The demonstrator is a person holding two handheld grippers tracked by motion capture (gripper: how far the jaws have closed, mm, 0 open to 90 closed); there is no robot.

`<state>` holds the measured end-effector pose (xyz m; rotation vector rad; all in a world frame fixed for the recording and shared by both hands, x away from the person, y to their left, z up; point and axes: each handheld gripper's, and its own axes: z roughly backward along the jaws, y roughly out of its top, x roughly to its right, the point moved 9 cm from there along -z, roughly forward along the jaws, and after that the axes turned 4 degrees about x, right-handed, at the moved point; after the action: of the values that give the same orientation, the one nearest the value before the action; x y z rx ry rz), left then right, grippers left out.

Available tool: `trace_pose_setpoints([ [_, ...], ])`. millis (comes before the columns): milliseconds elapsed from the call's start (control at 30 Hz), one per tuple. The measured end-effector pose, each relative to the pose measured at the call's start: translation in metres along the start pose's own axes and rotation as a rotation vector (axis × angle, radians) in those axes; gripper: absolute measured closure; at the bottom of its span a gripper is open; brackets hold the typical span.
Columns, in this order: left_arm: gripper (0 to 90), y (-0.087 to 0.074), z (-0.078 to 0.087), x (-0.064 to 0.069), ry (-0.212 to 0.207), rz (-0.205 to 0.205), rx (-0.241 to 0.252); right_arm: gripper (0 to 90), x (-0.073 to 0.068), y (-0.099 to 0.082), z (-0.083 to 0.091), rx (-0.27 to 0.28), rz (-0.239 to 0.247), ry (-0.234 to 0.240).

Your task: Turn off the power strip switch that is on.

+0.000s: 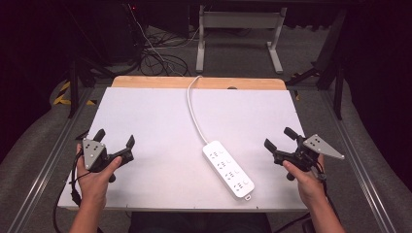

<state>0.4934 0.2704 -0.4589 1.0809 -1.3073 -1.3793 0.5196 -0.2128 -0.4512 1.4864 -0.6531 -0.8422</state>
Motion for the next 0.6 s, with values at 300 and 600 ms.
trace_pose_setpoints([
  [300, 2.4, 0.0014, -0.0045, 0.0038, -0.015, -0.004, 0.003, 6.7, 0.0055, 0.0010, 0.0087, 0.009, -0.004, -0.036],
  [600, 2.5, 0.0013, -0.0040, 0.0035, -0.013, -0.002, 0.003, 7.3, 0.0051, -0.0018, 0.0066, -0.007, 0.001, -0.034],
])
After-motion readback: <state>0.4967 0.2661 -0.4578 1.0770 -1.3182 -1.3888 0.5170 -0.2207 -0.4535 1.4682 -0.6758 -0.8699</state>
